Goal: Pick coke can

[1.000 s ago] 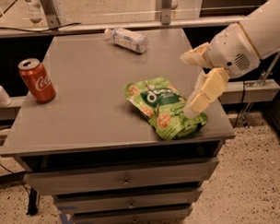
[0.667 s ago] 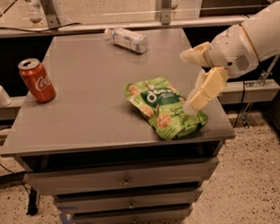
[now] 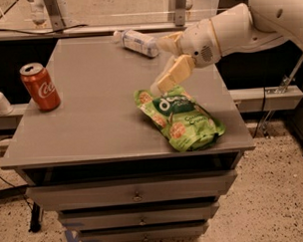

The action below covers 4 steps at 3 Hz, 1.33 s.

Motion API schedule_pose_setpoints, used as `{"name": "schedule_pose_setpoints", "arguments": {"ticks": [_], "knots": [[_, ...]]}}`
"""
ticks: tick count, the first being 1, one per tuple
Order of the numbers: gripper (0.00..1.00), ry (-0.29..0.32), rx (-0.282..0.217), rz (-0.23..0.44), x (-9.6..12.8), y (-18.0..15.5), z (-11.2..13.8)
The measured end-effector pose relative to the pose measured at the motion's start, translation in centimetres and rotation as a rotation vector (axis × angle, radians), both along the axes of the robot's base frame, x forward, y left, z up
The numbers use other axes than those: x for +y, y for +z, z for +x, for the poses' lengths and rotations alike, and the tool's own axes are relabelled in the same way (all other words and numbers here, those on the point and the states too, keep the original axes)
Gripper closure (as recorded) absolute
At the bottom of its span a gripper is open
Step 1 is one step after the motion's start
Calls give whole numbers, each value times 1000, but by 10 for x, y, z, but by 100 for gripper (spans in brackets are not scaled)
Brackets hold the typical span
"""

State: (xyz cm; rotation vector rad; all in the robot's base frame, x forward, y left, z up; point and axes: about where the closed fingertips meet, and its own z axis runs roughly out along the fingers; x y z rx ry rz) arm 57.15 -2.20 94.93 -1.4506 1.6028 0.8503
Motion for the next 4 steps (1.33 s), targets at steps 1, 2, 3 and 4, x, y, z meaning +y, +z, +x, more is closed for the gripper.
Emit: {"name": "schedule_pose_setpoints", "arguments": {"ticks": [1, 2, 3, 4], "knots": [[0, 9, 5, 66, 57, -4, 28], [0, 34, 33, 95, 117, -20, 34], [0, 70, 60, 107, 167, -39, 29], [0, 83, 88, 134, 203, -56, 29]]}}
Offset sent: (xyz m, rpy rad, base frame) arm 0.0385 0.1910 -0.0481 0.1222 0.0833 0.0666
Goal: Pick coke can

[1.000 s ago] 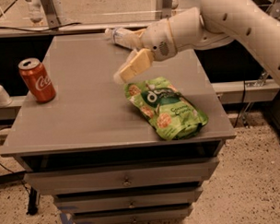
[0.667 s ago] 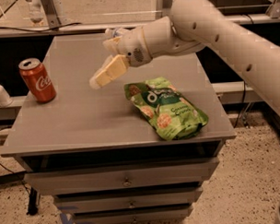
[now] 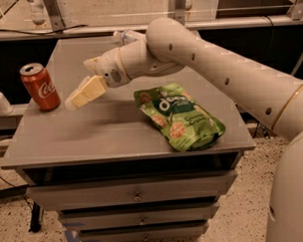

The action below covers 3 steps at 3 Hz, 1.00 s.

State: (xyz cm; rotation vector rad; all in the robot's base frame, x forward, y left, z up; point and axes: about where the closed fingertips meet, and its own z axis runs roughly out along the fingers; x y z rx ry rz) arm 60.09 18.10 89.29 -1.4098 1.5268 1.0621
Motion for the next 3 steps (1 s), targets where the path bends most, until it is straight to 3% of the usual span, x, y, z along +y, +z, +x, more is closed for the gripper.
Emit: {"name": "schedule_pose_setpoints", "arguments": {"ticks": [2, 3], "knots": [[0, -30, 27, 99, 54, -4, 25], [0, -24, 39, 109, 73, -11, 28]]}}
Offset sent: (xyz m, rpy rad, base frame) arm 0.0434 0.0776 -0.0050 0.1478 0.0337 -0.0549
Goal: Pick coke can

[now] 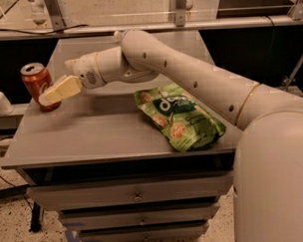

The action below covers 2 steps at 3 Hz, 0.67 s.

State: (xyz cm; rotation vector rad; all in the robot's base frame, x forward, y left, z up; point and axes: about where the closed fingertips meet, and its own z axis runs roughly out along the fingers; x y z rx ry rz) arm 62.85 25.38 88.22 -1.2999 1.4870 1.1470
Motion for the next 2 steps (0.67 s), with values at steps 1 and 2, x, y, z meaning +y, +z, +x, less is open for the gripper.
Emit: {"name": "schedule_pose_setpoints", "arguments": {"ticks": [1, 2], "knots": [[0, 20, 1, -7, 18, -5, -4], [16, 37, -2, -13, 31, -9, -9]]}}
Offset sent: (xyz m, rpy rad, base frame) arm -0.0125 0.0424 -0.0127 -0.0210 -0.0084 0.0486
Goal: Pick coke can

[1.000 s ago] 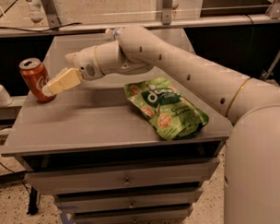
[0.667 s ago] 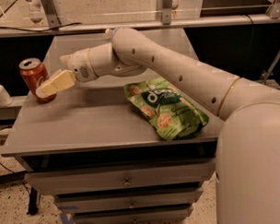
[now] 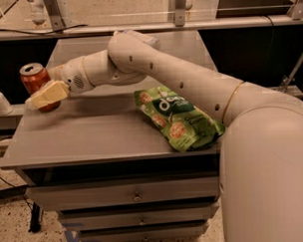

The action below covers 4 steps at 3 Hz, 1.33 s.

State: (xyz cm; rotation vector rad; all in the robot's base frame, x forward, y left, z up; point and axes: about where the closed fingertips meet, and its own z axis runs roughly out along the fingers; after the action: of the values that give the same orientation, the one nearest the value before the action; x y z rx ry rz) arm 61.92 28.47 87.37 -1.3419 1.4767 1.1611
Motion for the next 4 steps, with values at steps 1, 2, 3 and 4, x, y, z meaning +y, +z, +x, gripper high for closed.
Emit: {"name": "schedule_pose_setpoints", "arguments": {"ticks": [1, 2, 3, 4], "knots": [[41, 10, 4, 1, 11, -2, -6], [62, 10, 4, 9, 14, 1, -7], [86, 3, -16, 39, 10, 20, -2], [100, -14, -75, 68, -9, 52, 10]]}}
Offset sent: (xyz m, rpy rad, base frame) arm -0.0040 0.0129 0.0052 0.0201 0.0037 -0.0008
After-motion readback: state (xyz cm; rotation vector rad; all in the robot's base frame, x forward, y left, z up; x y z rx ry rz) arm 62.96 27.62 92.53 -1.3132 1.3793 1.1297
